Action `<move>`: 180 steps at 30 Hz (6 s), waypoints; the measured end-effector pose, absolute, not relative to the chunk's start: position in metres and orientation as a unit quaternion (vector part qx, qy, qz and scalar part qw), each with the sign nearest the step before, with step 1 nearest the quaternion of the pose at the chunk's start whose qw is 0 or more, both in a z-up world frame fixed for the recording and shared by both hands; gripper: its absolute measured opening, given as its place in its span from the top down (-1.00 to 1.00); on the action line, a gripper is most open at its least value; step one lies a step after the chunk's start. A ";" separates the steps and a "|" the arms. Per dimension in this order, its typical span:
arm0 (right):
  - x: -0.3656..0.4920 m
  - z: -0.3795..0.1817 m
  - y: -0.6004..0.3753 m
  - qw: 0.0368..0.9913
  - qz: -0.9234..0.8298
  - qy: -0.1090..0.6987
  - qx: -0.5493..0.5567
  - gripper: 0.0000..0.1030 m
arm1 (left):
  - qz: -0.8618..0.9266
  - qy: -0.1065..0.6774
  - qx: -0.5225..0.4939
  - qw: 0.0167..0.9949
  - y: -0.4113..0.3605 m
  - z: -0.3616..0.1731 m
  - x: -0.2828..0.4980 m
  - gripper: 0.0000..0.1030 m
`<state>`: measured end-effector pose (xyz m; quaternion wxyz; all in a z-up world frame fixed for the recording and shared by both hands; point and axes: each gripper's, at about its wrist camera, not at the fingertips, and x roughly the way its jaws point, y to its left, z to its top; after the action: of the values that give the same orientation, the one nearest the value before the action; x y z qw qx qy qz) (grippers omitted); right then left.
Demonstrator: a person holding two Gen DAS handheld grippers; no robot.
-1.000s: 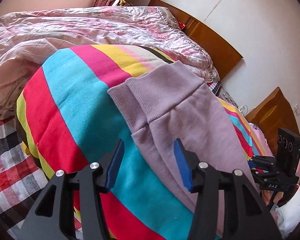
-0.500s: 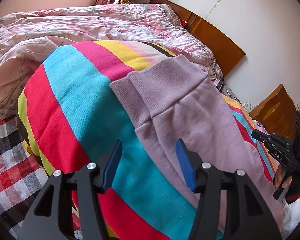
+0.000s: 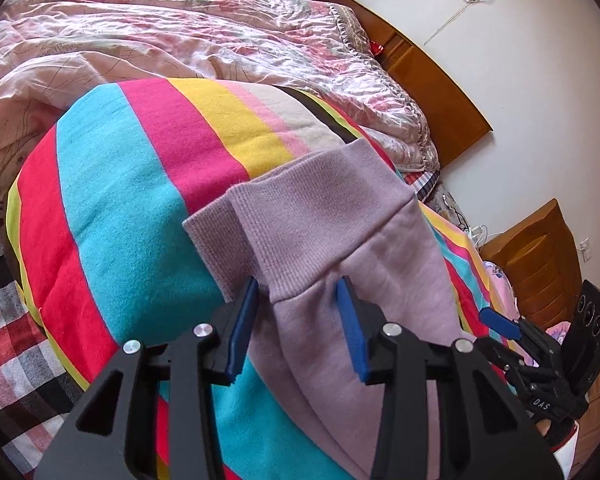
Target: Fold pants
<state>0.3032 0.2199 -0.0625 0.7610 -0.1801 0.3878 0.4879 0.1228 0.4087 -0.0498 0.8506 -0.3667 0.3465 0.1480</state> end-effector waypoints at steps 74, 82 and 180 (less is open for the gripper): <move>0.323 -0.046 0.129 0.759 0.512 0.348 -0.202 0.03 | 0.141 0.356 -0.073 0.921 0.393 0.016 0.174 0.17; 0.348 -0.062 0.291 0.684 0.595 0.368 -0.205 0.11 | 0.148 0.306 -0.287 0.895 0.411 -0.023 0.072 -0.15; 0.084 -0.098 0.044 0.732 0.495 0.382 -0.271 0.93 | 0.011 0.384 -0.293 0.875 0.261 -0.053 0.031 0.12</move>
<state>0.0838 0.0437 -0.0978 0.7320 -0.2706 0.3817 0.4953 0.0308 0.2610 -0.0532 0.8753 -0.2934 0.3842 0.0106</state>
